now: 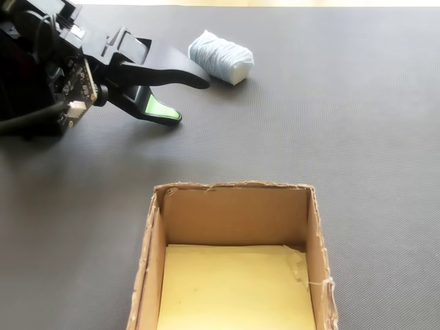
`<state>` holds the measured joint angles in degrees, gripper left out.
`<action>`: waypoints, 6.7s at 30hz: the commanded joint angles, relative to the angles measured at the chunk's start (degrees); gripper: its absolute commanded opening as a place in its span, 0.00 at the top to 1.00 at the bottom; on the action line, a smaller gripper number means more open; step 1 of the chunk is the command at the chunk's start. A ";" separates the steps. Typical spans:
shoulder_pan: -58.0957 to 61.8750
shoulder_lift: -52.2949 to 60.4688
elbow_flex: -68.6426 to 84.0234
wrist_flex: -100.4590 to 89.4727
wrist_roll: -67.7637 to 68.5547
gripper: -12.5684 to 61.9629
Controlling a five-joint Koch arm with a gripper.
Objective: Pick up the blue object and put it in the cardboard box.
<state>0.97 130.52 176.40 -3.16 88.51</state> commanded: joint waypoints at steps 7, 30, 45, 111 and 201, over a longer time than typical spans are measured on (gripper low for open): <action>0.09 5.10 2.29 5.71 0.88 0.37; 0.00 5.10 2.29 5.71 0.88 0.37; 0.00 5.10 2.29 5.71 0.88 0.37; -10.63 5.01 2.29 5.19 1.67 0.38; -37.18 -45.44 -62.05 37.88 4.66 0.59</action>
<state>-35.24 85.52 119.53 43.07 87.80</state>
